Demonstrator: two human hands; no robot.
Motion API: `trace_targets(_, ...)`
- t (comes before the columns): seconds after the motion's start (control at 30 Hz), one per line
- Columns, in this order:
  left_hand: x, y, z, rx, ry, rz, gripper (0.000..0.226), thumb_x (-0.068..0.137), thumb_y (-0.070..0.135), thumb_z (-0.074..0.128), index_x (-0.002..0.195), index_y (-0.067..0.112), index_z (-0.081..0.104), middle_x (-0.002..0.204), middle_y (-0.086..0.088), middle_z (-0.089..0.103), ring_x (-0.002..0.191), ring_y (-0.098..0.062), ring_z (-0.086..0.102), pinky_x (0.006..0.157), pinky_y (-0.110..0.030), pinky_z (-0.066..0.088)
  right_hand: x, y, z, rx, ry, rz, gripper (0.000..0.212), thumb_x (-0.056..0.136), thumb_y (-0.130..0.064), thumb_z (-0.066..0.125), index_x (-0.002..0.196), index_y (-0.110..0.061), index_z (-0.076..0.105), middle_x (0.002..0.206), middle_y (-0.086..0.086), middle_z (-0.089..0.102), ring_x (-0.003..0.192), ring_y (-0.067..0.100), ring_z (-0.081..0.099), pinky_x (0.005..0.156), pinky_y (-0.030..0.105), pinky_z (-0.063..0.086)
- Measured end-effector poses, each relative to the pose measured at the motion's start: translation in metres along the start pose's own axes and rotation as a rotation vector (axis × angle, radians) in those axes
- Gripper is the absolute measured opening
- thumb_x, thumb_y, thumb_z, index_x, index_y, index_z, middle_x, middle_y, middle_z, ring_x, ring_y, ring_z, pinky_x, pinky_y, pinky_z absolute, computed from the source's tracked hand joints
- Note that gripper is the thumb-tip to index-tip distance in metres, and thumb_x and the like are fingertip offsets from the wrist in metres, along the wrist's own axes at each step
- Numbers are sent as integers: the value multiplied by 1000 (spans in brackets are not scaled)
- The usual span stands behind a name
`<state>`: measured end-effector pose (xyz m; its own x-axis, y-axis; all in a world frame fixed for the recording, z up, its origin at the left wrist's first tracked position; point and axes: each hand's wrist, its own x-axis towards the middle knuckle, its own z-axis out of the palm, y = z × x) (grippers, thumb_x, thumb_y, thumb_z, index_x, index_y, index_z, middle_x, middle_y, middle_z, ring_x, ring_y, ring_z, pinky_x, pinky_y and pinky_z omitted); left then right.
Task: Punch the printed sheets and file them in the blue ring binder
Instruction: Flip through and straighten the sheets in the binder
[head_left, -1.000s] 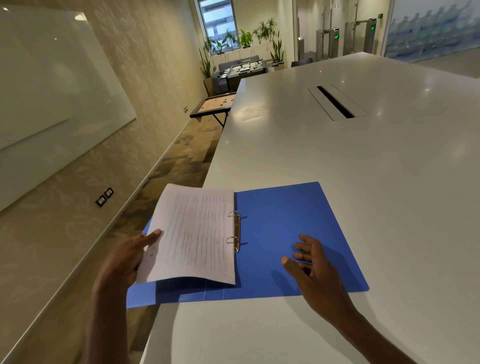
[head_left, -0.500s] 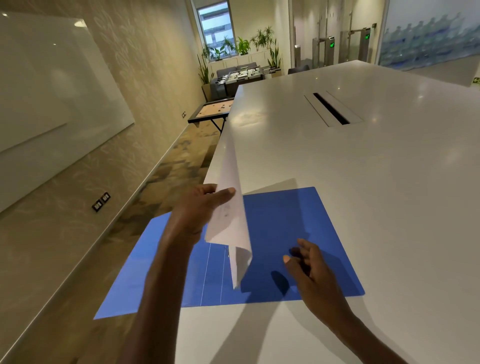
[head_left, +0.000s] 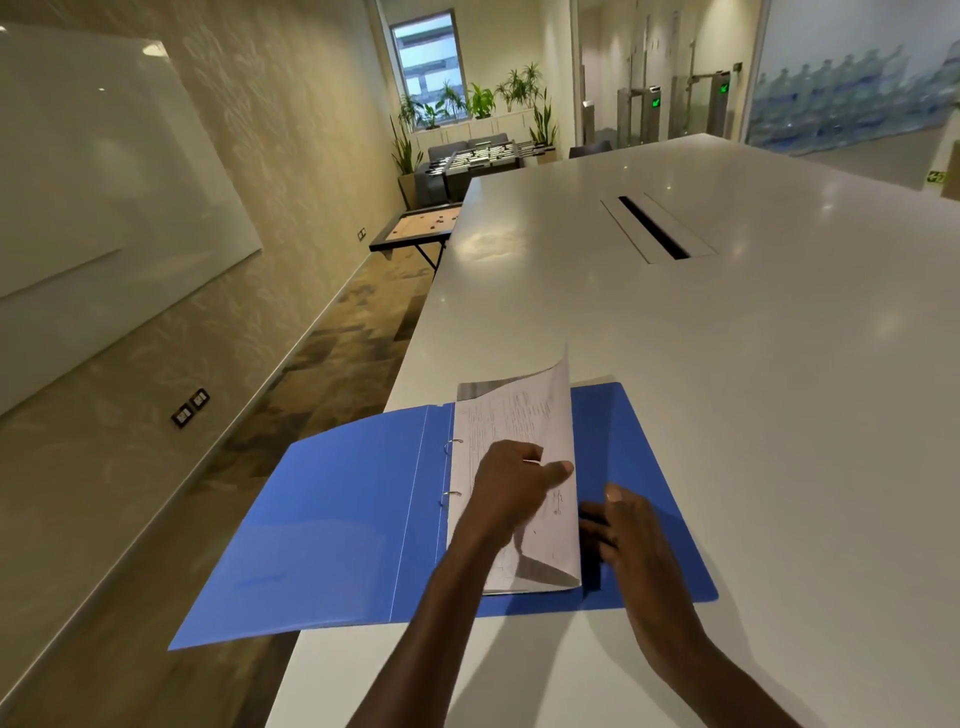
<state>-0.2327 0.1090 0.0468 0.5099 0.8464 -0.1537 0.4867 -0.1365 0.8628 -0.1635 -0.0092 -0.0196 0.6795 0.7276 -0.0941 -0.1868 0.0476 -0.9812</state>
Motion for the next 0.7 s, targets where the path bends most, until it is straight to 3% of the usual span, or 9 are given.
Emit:
trace_targets(0.07,-2,-4,6,4,4,-6,35,89,29,70,117,10,63,93,7,61,70,-1,56,57,-10,38,-1,-1,0,-18,-13,-9,68,76,-68,55,122,-18,48,110,6,67,98,21,68,78,32,57)
trace_targets(0.13,-1,-10,9,-31,24,-24,31,88,32,70,110,11,66,90,9,59,75,-6,58,64,-14,42,-3,-3,1,-88,-25,-37,52,83,-52,60,126,-25,44,110,0,65,101,19,66,79,27,55)
trace_targets(0.23,0,-13,5,-82,-22,-24,35,87,48,65,77,14,69,69,8,67,63,-11,63,69,-27,51,-8,-6,2,-148,-35,-74,45,87,-26,64,125,-25,41,102,-14,61,88,3,62,62,10,51)
trace_targets(0.33,6,-18,-3,-3,129,44,48,88,52,61,80,7,74,73,-2,75,67,-16,71,67,-27,58,-11,-5,3,-181,-11,-106,46,85,-21,67,122,-26,40,107,-14,58,92,6,62,59,8,51)
trace_targets(0.4,11,-28,-12,261,340,104,42,89,50,61,90,10,74,82,-1,75,70,-12,67,58,-17,47,-13,-5,5,-188,30,-130,52,85,-23,67,127,-28,36,110,-15,54,99,12,59,61,10,52)
trace_targets(0.47,10,-38,-20,430,464,134,37,91,45,61,107,14,71,100,0,74,87,-11,67,66,-14,39,-14,-7,6,-201,98,-149,62,86,-23,66,137,-27,31,119,-14,46,106,10,50,75,14,49)
trace_targets(0.53,9,-46,-25,543,478,140,35,94,40,59,114,12,68,105,-2,72,95,-14,67,72,-15,38,-13,-8,5,-213,155,-163,67,87,-23,66,142,-25,28,123,-14,41,111,8,46,85,23,46)
trace_targets(0.63,7,-55,-25,667,406,113,25,97,34,52,94,13,65,92,-3,71,78,-10,63,53,-10,28,-10,-7,-1,-299,201,-190,62,87,-19,66,139,-20,33,122,-9,46,110,12,51,81,27,53)
trace_targets(0.7,8,-61,-23,731,384,106,24,98,32,49,86,14,58,88,-3,68,70,-9,59,49,-13,28,-7,-6,-6,-386,215,-187,57,87,-17,66,137,-17,37,123,-4,49,109,16,54,79,31,57)
